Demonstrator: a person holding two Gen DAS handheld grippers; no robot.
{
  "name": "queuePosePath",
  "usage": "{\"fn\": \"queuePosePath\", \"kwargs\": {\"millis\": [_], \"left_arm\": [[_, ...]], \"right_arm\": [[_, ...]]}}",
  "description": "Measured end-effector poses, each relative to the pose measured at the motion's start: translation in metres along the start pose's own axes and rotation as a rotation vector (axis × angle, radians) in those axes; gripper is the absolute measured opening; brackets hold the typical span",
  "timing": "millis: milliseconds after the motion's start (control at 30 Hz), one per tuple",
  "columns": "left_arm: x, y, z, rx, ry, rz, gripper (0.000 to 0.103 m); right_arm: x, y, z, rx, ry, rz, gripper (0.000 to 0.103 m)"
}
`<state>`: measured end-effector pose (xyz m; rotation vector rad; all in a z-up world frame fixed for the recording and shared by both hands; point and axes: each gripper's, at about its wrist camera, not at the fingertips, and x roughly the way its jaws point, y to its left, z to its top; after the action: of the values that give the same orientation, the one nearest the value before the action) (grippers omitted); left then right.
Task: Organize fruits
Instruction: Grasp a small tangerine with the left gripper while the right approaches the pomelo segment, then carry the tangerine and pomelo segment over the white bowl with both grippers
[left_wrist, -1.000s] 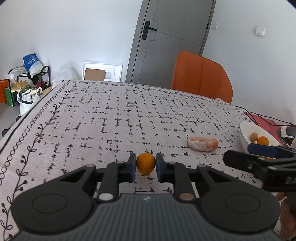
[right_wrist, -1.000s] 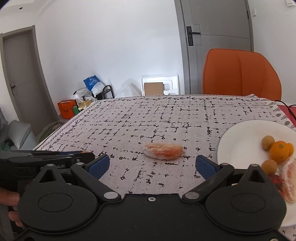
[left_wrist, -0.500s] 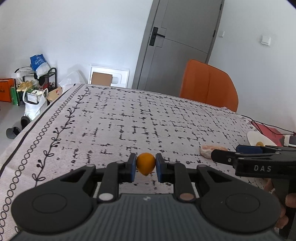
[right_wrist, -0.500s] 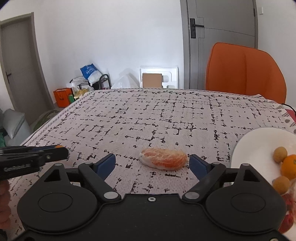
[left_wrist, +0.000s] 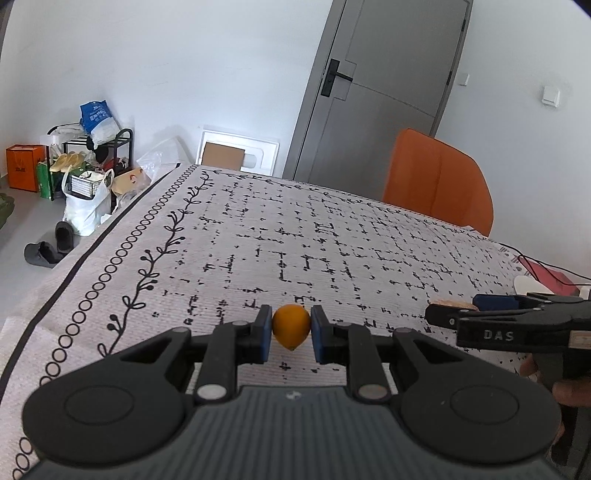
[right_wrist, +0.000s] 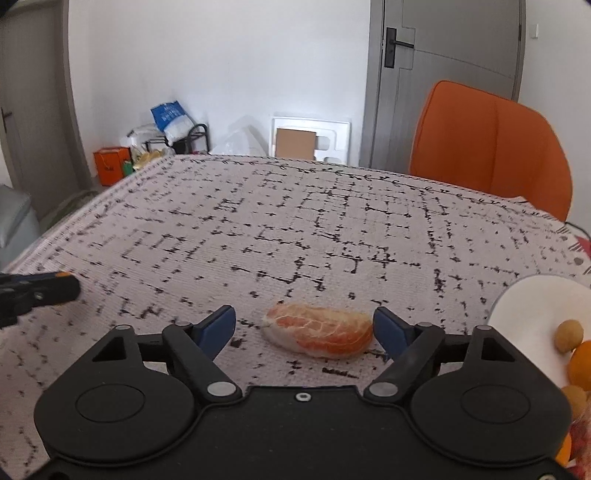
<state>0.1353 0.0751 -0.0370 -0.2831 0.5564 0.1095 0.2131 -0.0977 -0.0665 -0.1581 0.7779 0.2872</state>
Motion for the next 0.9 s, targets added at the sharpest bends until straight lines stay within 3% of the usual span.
{"fn": "queuePosePath", "kwargs": {"millis": [133,267,567,900], "left_arm": [[-0.001,0.003,-0.001,-0.008,0.001,0.002,0.021],[-0.002,0.004,-0.002,-0.009,0.002,0.001,0.021],[-0.005,-0.003,-0.002,0.000,0.002,-0.011,0.021],[-0.007,-0.022,0.001,0.030,-0.006,-0.028,0.021]], "right_arm": [[0.009,-0.001,0.000,-0.006,0.021,-0.017,0.076],[0.007,0.003,0.000,-0.022,0.020,0.008,0.066],[-0.010,0.013,-0.010,-0.023,0.002,0.076,0.065],[-0.048,0.007,-0.010,0.018,-0.089,0.101,0.064]]}}
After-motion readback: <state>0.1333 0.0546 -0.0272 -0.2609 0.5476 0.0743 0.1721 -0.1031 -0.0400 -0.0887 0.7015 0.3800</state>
